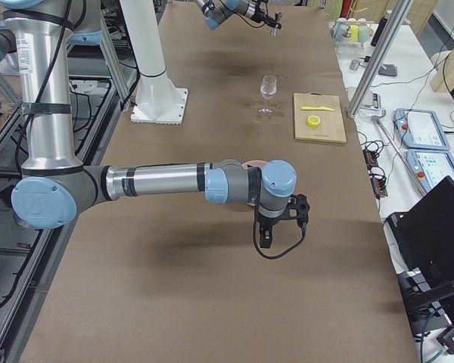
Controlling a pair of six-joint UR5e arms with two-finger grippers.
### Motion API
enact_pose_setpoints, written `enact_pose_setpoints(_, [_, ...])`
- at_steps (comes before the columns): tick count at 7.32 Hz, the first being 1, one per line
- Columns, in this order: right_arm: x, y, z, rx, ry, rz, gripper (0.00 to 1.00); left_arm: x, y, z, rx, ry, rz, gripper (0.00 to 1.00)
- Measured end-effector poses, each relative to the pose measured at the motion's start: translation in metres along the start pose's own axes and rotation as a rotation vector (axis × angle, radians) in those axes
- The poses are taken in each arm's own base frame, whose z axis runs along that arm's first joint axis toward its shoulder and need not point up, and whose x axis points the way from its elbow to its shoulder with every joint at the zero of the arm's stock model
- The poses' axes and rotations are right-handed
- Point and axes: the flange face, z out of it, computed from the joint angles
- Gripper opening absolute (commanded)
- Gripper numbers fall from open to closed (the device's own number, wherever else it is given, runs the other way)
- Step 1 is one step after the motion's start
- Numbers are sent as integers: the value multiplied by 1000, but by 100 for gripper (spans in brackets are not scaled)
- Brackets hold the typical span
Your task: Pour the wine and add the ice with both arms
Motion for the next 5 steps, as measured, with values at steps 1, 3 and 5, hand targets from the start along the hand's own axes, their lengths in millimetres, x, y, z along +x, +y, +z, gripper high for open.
enact_pose_setpoints(1, [1,0,1,-1,0,1,100,3,15,-3,37,-8,0,0])
enact_pose_setpoints(3, [2,0,2,-4,0,4,100,10,42,-8,132,-26,23,0])
enact_pose_setpoints(5, [3,0,3,-6,0,6,100,9,56,-4,194,-53,53,0])
